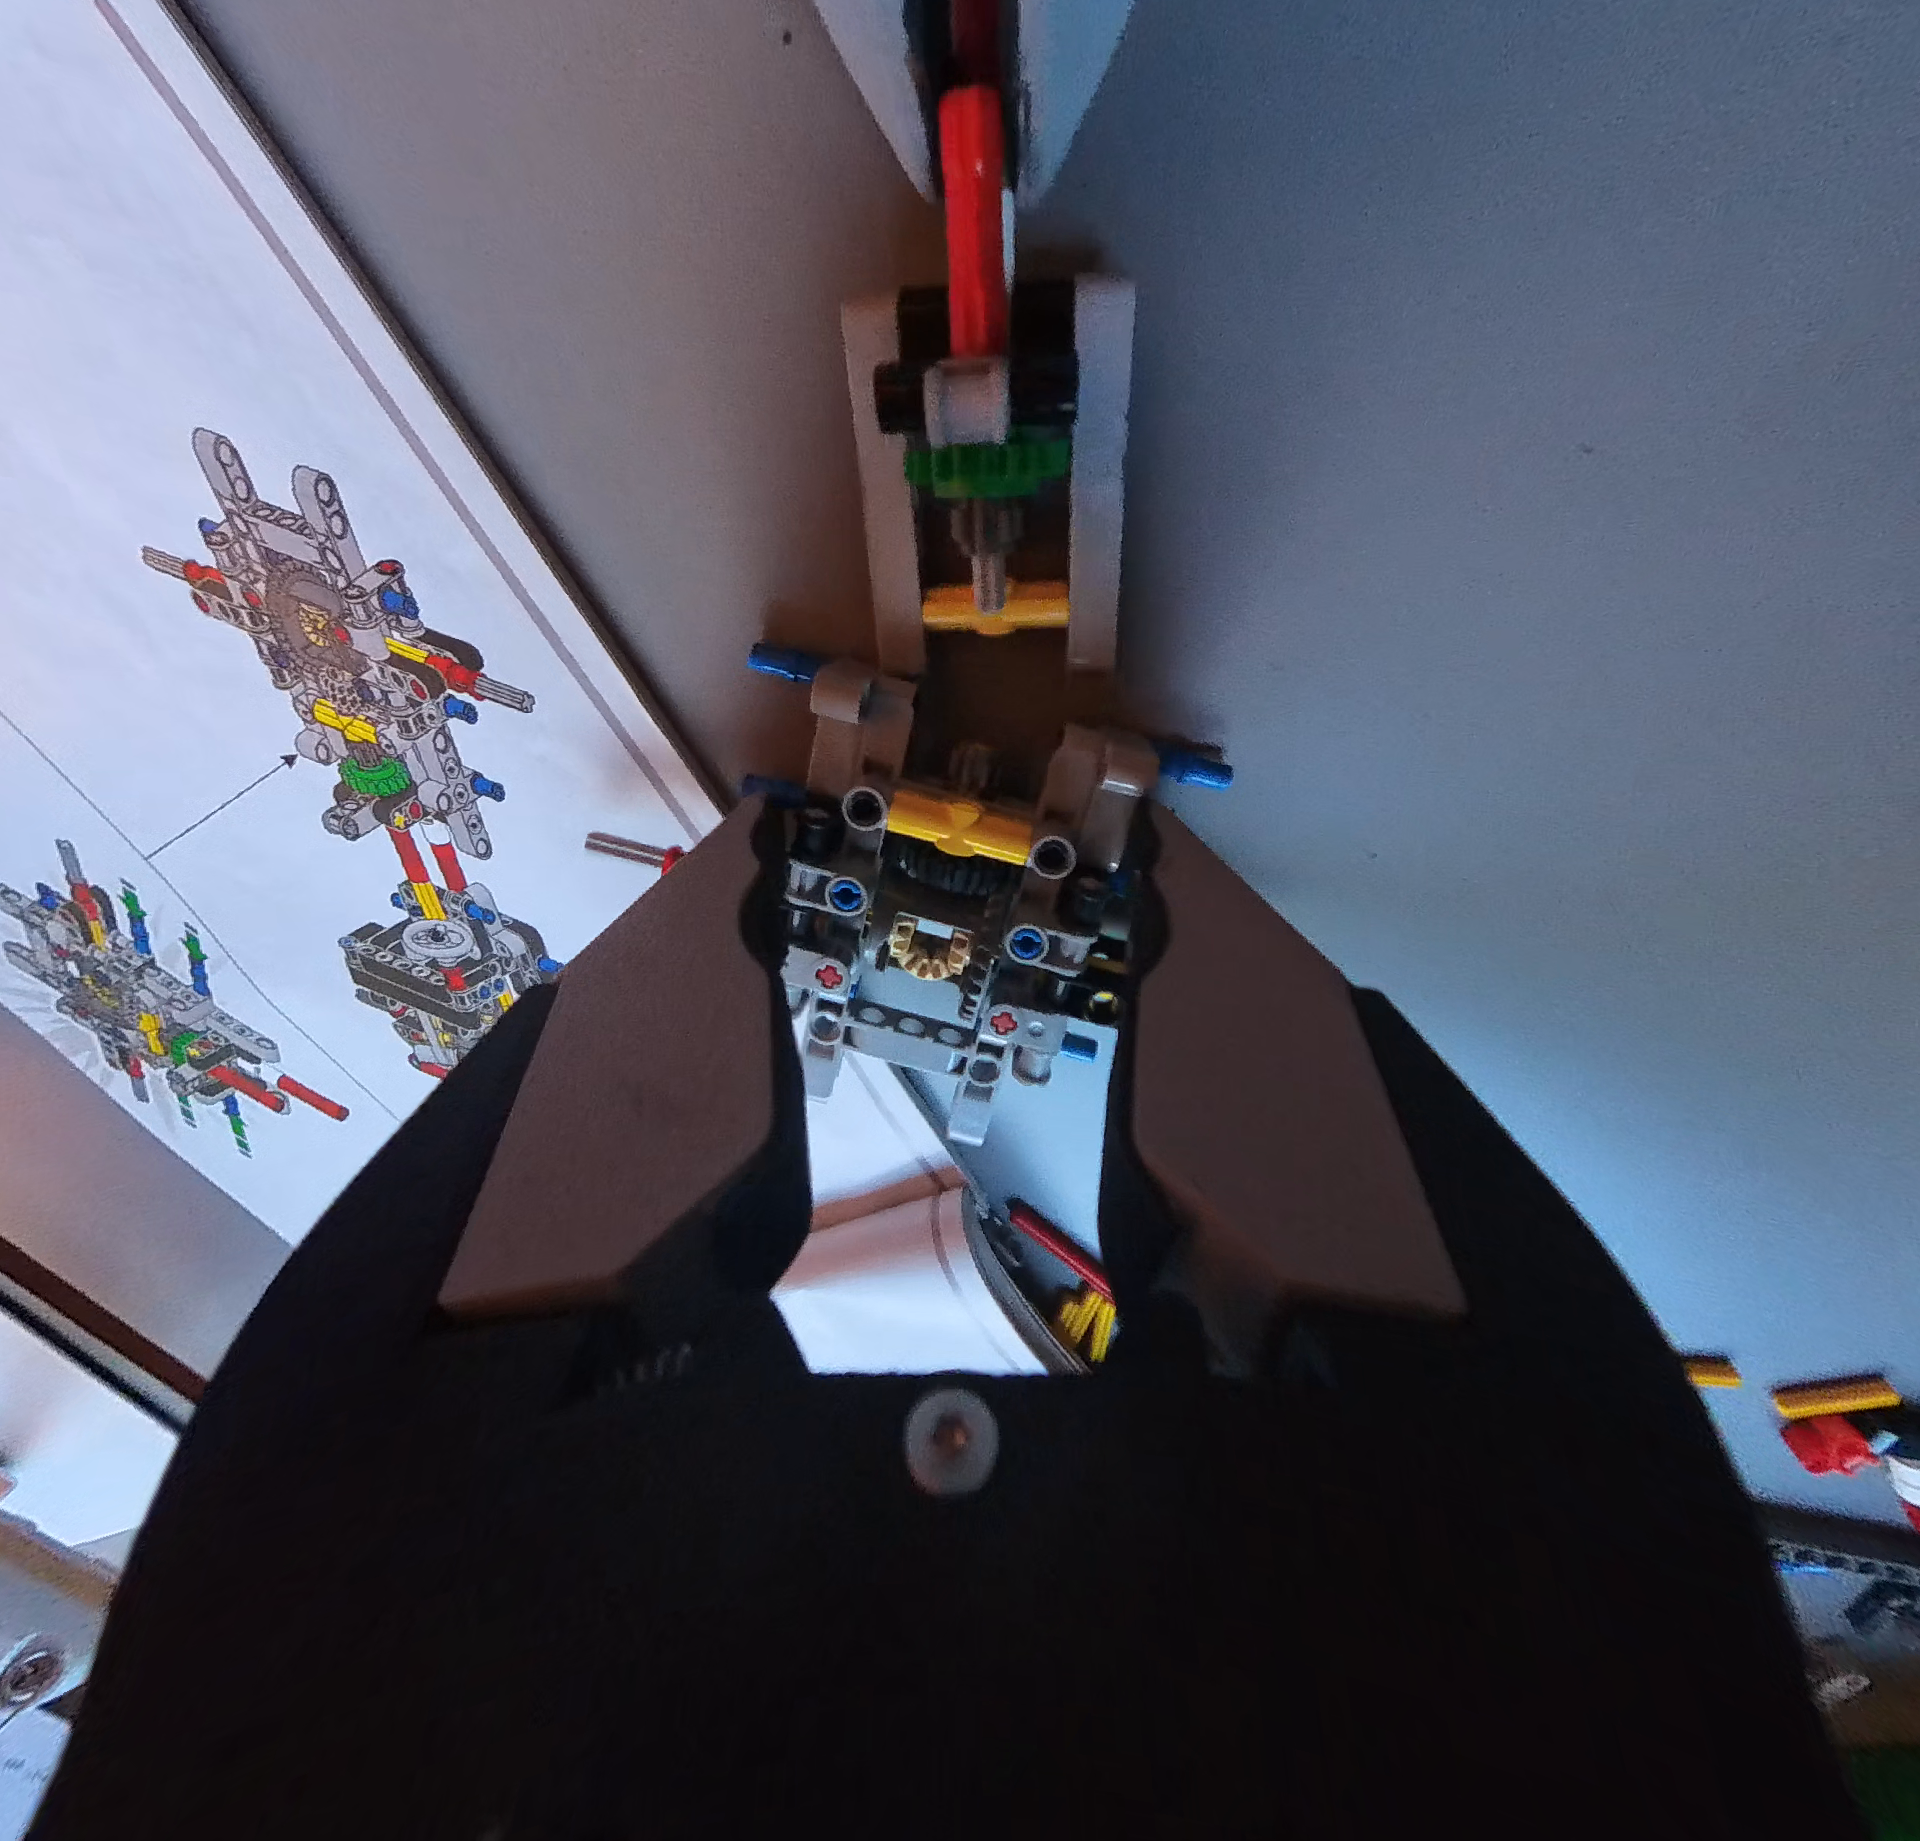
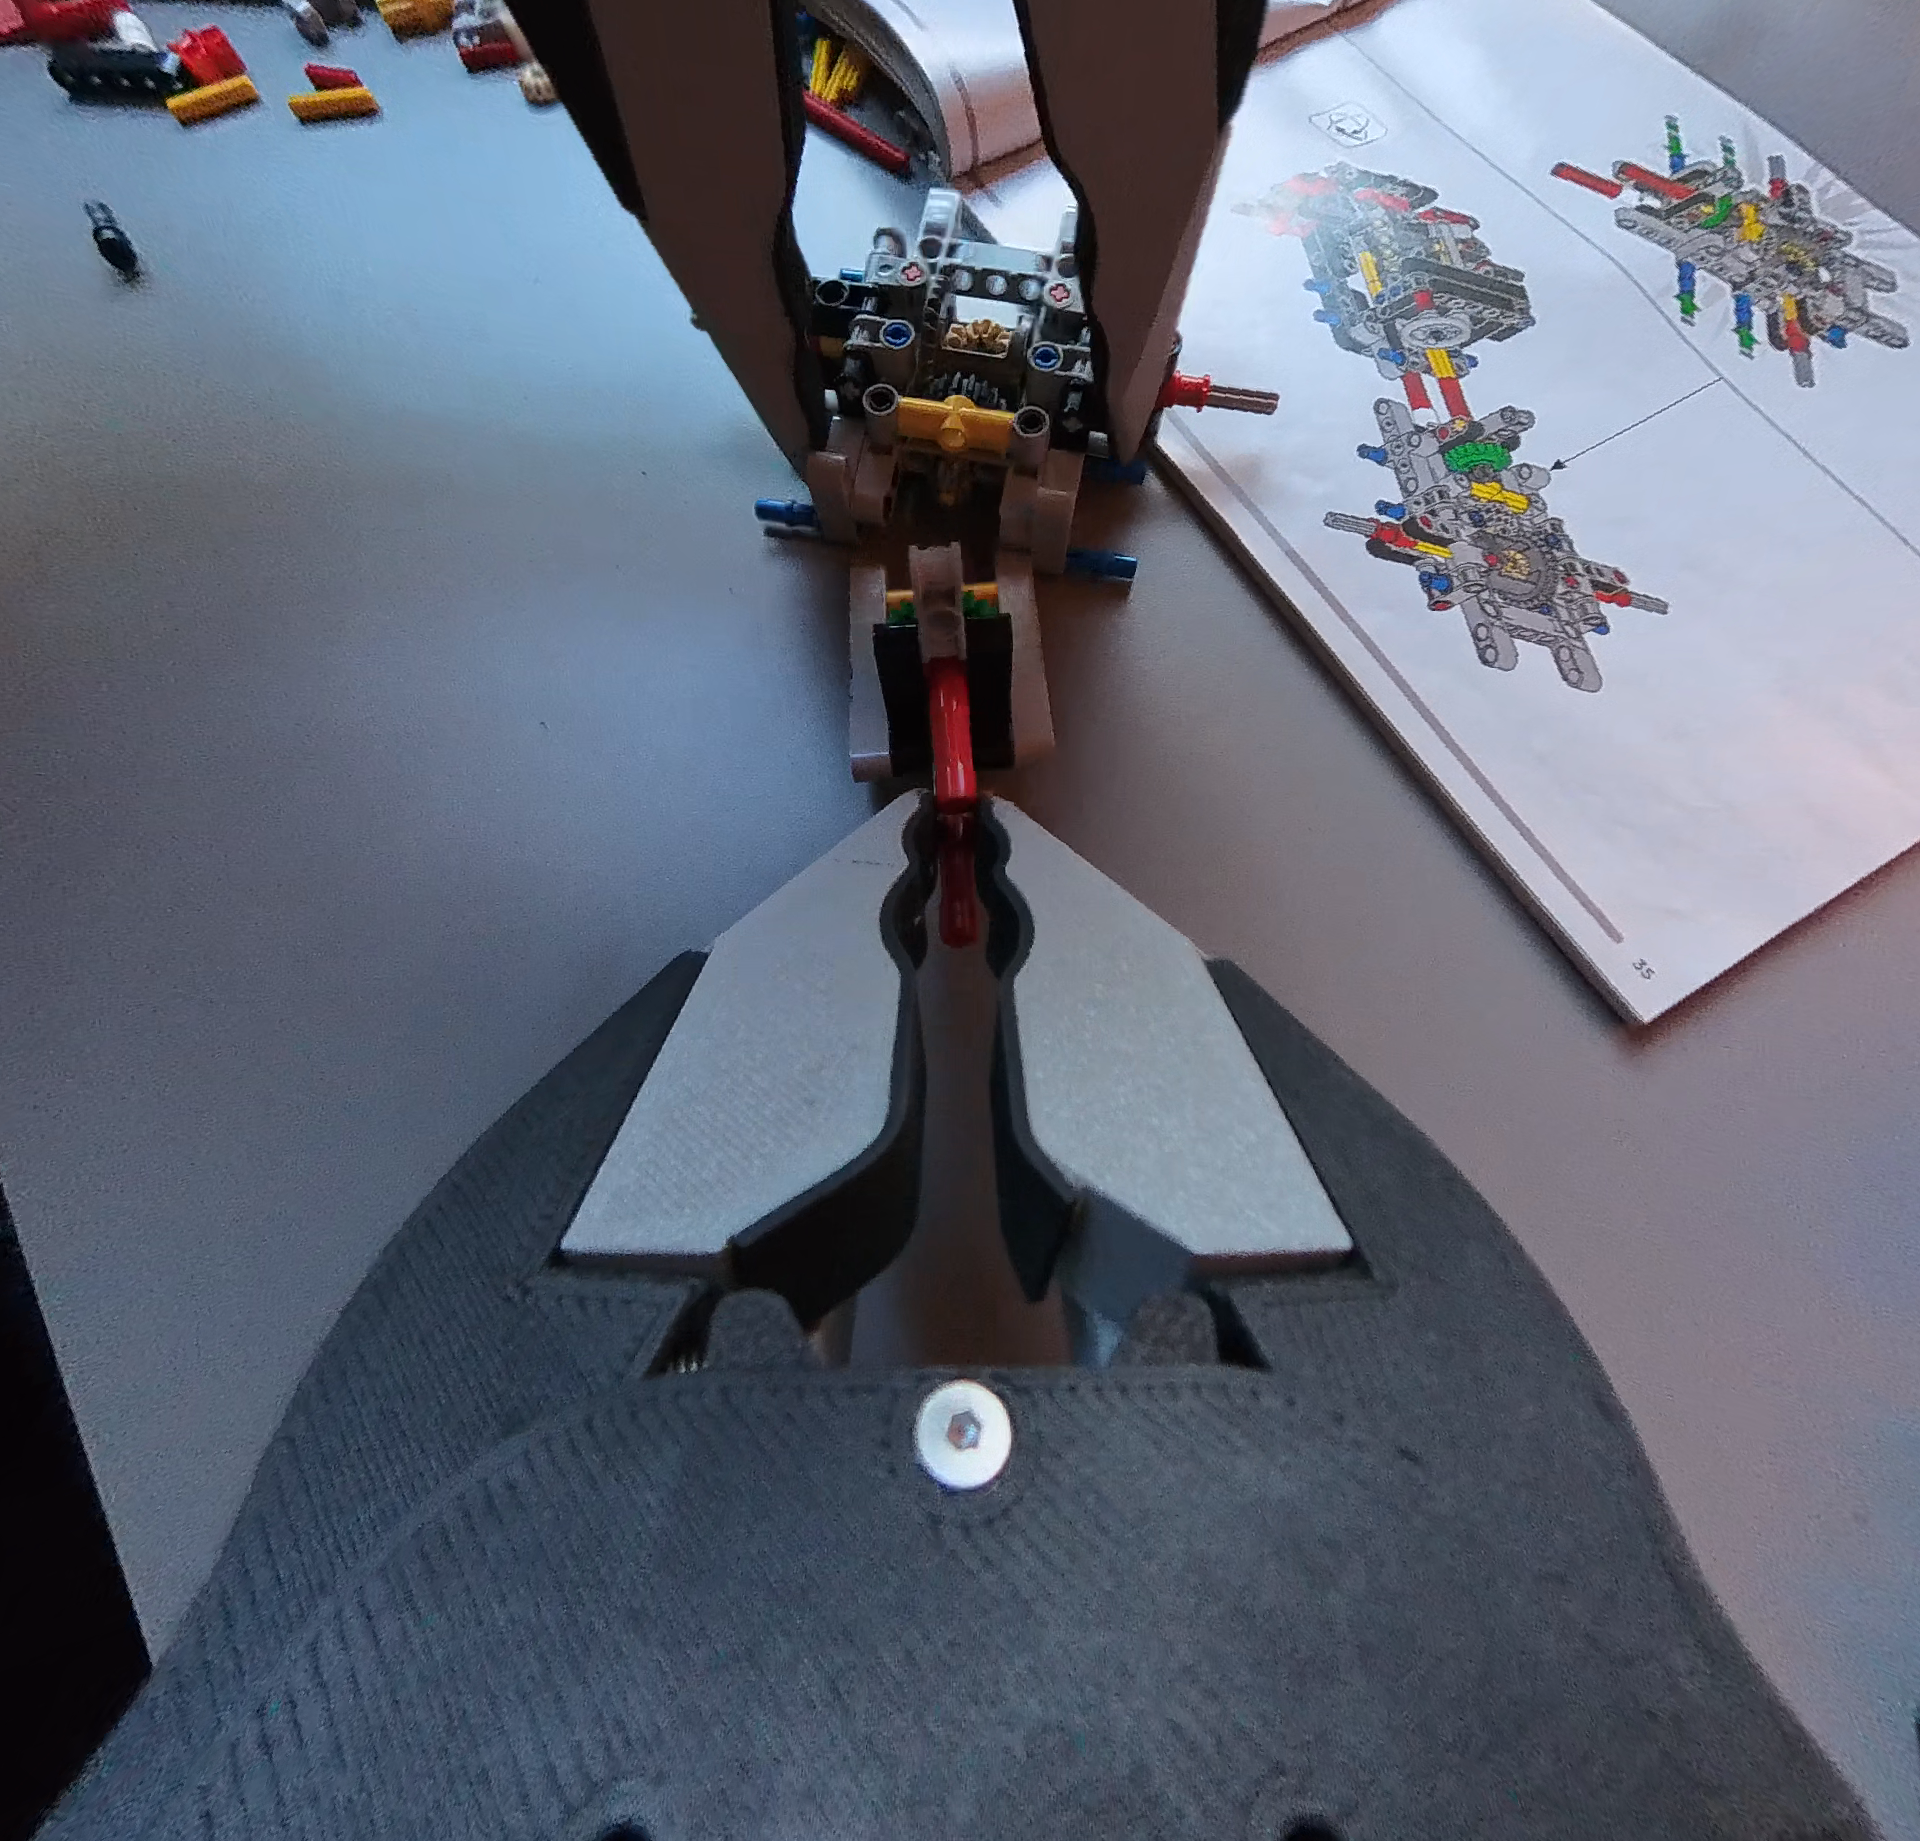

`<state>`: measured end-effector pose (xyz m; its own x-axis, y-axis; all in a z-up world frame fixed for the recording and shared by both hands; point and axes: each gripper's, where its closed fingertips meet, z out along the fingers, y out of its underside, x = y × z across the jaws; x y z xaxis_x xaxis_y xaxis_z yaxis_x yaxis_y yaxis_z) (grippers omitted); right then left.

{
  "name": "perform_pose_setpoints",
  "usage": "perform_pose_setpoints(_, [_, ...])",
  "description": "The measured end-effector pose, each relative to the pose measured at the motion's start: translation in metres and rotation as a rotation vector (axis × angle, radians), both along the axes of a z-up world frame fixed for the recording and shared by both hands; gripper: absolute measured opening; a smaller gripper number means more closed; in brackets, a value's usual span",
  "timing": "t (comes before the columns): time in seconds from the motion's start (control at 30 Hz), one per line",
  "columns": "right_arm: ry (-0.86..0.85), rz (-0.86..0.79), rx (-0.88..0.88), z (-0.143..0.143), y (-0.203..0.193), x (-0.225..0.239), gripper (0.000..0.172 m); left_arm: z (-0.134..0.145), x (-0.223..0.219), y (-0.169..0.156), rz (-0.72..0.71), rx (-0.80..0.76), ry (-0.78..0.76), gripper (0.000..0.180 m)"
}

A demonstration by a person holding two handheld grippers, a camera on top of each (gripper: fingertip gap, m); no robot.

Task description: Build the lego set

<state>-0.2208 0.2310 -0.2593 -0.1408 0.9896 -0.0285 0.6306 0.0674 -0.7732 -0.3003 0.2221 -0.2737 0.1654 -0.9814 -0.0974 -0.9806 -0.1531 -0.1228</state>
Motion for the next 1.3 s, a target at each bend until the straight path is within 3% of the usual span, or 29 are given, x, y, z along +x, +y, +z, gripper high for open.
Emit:
perform_pose_setpoints(0.1, [0.038, 0.018, -0.036, 0.005, 0.003, 0.005, 0.003, 0.005, 0.002, 0.001, 0.061, -0.061, -0.087, 0.062])
perform_pose_setpoints(0.33, [0.098, 0.008, -0.129, 0.014, 0.011, 0.007, 0.003, 0.028, 0.005, 0.009, 0.303, -0.363, -0.425, 0.061])
perform_pose_setpoints(0.7, [0.092, 0.022, -0.149, 0.012, 0.009, 0.008, 0.003, 0.026, 0.006, 0.015, 0.313, -0.288, -0.499, 0.061])
perform_pose_setpoints(1.1, [0.047, 0.023, -0.097, 0.004, 0.008, 0.008, 0.003, 0.005, 0.02, 0.011, 0.251, 0.071, -0.27, 0.061])
perform_pose_setpoints(1.3, [0.032, 0.026, -0.053, 0.0, 0.007, 0.007, 0.003, 0.006, 0.036, 0.001, 0.221, 0.149, -0.293, 0.061])
